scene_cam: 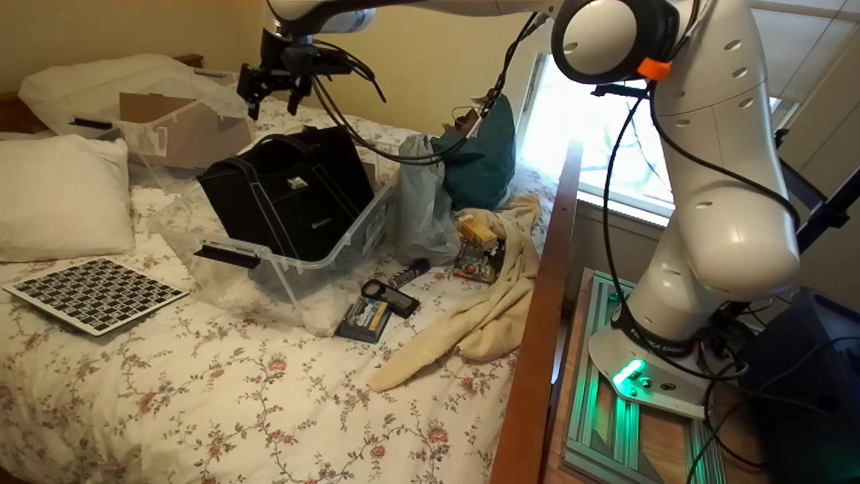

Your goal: Remove the white box from the front small pocket of the black bag and put it in the big pocket

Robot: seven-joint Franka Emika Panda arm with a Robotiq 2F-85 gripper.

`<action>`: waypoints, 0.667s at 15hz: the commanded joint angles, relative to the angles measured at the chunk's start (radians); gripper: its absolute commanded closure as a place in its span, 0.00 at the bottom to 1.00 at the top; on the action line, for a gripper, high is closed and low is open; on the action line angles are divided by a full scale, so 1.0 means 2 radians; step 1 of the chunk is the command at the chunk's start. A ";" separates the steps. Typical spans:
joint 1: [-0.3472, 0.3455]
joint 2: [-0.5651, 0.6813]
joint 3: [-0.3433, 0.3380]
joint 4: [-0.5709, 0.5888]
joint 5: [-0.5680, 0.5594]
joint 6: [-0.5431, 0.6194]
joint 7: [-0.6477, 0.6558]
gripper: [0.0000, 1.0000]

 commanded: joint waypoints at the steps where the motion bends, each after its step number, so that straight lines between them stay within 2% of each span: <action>1: -0.001 0.000 0.001 0.002 -0.001 -0.002 0.000 0.00; 8: -0.001 0.000 0.001 0.002 -0.001 -0.002 0.000 0.00; 10: 0.011 0.005 -0.011 0.008 -0.025 -0.027 0.011 0.00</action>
